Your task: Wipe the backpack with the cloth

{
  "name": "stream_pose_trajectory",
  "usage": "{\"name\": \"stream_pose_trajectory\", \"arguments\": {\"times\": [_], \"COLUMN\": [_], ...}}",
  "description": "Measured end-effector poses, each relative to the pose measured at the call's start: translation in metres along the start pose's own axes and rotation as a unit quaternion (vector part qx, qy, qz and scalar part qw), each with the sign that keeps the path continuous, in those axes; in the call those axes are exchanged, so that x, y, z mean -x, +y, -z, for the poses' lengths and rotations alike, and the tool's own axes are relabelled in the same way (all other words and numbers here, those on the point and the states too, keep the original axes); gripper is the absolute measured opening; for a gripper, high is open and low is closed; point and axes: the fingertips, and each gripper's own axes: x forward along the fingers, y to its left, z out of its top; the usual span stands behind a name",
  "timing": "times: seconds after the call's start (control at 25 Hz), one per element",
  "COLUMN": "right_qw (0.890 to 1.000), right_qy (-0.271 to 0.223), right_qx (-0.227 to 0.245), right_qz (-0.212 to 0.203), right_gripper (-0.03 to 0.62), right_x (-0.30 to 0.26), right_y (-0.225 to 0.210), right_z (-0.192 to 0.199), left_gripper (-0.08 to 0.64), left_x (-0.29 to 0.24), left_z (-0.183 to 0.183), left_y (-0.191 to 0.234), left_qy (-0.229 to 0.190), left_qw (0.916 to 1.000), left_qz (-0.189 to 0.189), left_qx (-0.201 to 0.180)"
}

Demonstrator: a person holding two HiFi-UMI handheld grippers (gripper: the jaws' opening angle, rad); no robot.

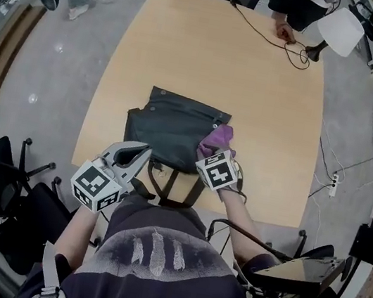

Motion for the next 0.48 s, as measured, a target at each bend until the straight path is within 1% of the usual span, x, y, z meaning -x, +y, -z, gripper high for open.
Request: {"name": "stream_pose_trajectory", "arguments": {"times": [0.08, 0.16, 0.28, 0.48], "right_qw": [1.0, 0.999, 0.998, 0.991], "right_qy": [0.018, 0.03, 0.037, 0.056], "right_qx": [-0.004, 0.001, -0.001, 0.047], "right_qz": [-0.009, -0.017, -0.052, -0.116], "right_gripper": [0.057, 0.057, 0.057, 0.057], "right_x": [-0.002, -0.005, -0.011, -0.033], "right_y": [0.005, 0.015, 0.048, 0.112], "right_z": [-0.001, -0.007, -0.023, -0.053], "left_gripper": [0.008, 0.008, 0.008, 0.008], "left_x": [-0.003, -0.002, 0.003, 0.013], "left_z": [-0.002, 0.0, 0.002, -0.003], "left_y": [0.01, 0.022, 0.044, 0.082], "left_qy": [-0.005, -0.005, -0.003, -0.009], "left_qw": [0.9999, 0.9998, 0.9996, 0.9995], "left_qz": [0.009, 0.018, 0.026, 0.029], "left_qx": [0.002, 0.004, 0.004, 0.007]}}
